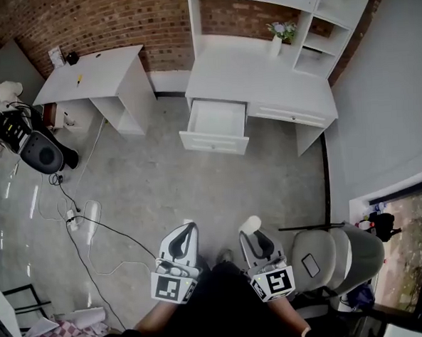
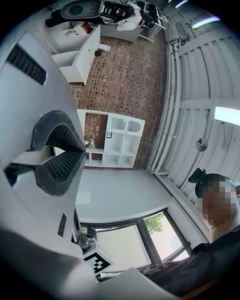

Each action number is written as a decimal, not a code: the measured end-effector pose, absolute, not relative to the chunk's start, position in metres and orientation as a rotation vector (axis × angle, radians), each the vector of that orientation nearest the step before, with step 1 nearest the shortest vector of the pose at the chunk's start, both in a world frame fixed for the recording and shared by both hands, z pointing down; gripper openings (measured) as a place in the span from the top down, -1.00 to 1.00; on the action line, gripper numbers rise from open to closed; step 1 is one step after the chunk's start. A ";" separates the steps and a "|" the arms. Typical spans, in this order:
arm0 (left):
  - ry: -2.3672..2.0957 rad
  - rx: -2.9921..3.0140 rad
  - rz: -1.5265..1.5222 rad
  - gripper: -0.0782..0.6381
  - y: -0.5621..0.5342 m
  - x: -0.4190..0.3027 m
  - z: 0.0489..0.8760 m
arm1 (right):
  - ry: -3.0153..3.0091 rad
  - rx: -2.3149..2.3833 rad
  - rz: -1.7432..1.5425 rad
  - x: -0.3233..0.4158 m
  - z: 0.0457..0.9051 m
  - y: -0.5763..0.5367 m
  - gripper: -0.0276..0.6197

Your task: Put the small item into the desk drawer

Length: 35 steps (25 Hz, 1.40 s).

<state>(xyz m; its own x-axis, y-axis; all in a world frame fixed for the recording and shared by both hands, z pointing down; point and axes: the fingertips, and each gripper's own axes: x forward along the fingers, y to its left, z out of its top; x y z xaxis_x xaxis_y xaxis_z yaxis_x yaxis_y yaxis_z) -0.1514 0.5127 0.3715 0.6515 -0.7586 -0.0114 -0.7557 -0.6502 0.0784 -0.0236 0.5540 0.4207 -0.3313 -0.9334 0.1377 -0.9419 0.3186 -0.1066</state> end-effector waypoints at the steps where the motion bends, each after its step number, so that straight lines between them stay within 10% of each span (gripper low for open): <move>1: -1.291 2.793 -0.062 0.72 0.510 -0.150 0.371 | -2.517 1.780 0.258 -0.021 0.420 0.551 0.49; 35: -1.091 2.744 -0.085 0.72 0.250 -0.170 0.403 | -2.353 1.907 0.297 -0.038 0.424 0.280 0.49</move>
